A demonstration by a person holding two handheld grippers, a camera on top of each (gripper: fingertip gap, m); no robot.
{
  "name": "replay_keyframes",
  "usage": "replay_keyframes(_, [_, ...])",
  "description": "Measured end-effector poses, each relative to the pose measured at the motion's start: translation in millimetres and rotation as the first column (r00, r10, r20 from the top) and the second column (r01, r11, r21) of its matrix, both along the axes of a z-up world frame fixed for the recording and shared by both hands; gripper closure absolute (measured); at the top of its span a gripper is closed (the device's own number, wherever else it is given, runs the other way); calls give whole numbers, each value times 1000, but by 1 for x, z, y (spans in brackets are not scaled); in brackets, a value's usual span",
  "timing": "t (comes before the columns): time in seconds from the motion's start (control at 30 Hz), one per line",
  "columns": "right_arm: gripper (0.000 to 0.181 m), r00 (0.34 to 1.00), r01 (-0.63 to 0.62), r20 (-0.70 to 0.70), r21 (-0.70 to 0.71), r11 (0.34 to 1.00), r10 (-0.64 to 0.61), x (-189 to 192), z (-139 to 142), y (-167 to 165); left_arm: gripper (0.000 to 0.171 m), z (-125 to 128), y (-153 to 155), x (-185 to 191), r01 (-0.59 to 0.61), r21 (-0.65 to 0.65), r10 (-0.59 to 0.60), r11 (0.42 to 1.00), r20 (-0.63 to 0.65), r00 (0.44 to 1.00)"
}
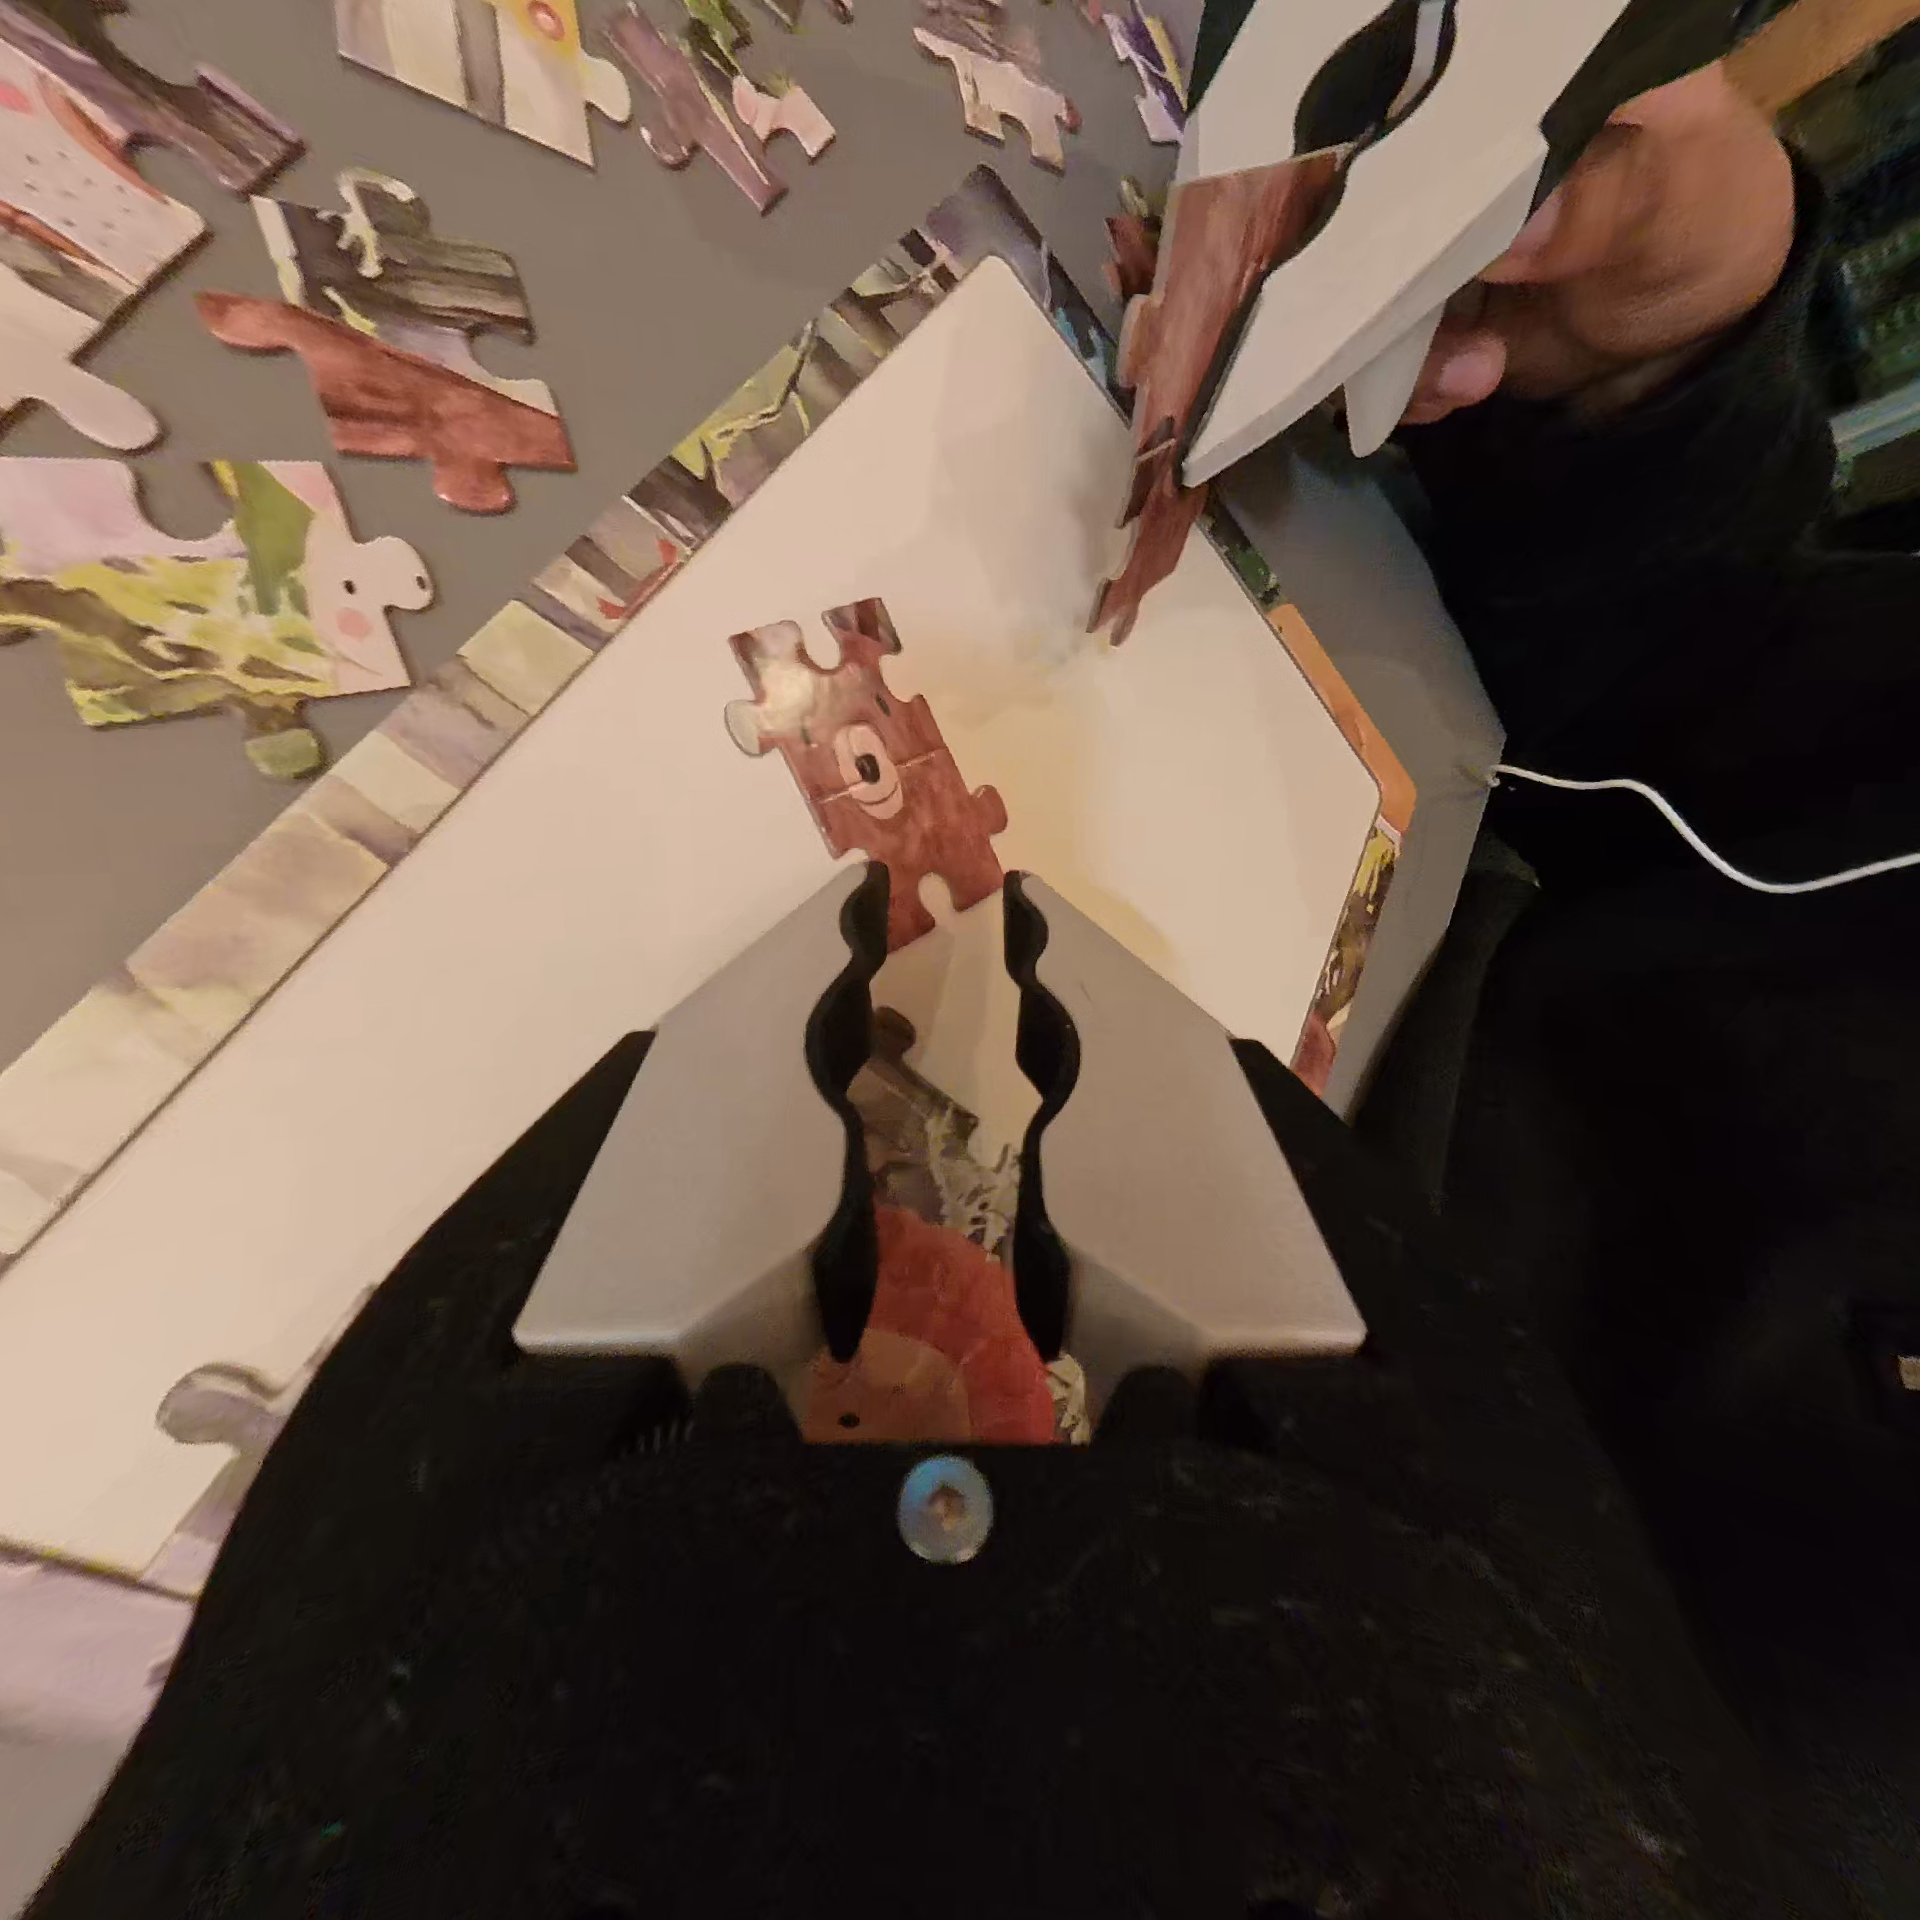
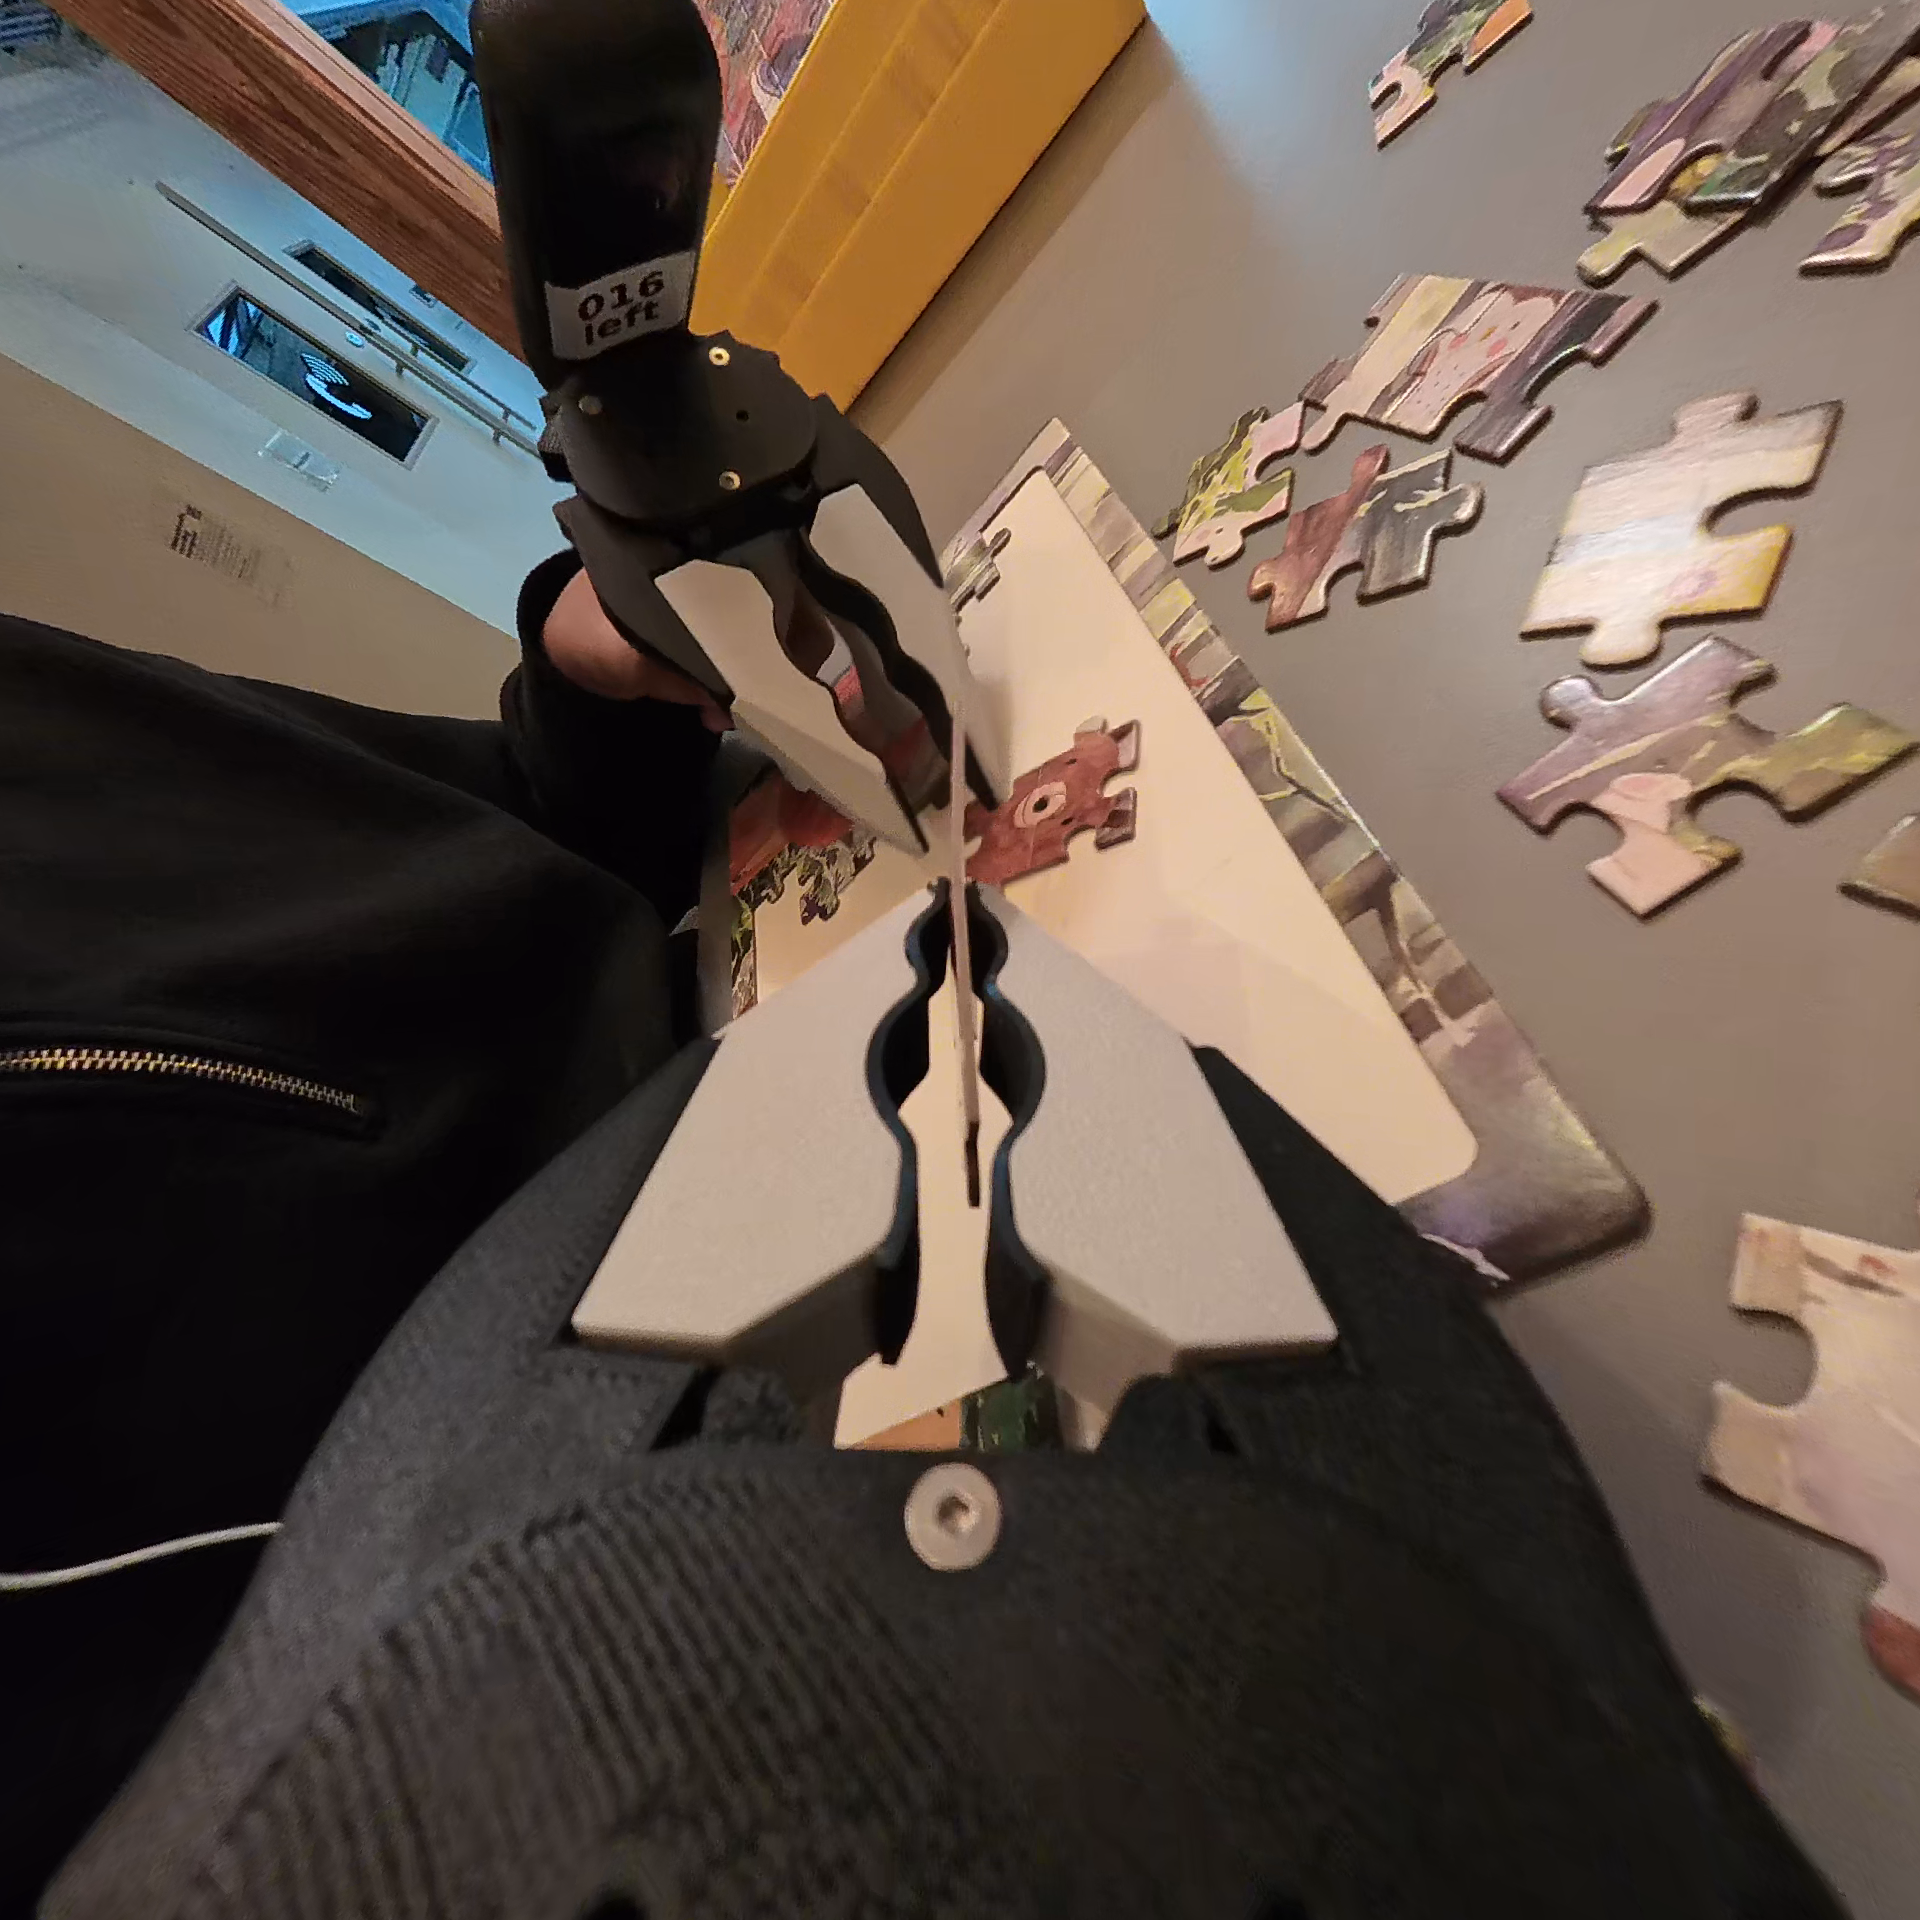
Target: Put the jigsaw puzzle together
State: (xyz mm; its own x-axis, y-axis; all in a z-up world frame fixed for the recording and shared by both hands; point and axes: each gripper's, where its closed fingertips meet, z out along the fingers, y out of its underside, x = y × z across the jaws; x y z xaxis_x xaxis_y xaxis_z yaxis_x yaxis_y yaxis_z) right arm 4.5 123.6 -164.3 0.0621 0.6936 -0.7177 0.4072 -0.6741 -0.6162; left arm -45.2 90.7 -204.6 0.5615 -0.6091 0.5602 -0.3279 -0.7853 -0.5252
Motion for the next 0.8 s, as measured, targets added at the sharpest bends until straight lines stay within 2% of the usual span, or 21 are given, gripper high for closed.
replay_keyframes(0.53, [181, 1000, 20, -8, 9, 1000, -20, 2, 2, 4, 148, 5, -14, 27, 93, 16, -94, 996, 75, 993])
replay_keyframes(0.7, [181, 1000, 24, -16, 13, 1000, -24, 2, 4, 5, 150, 19, -1, 14, 25, 58, -30, 998, 98, 995])
replay_keyframes(0.8, [181, 1000, 22, -17, 13, 1000, -22, 2, 4, 5, 146, 15, 6, 4, -17, 70, 13, 997, 56, 998])
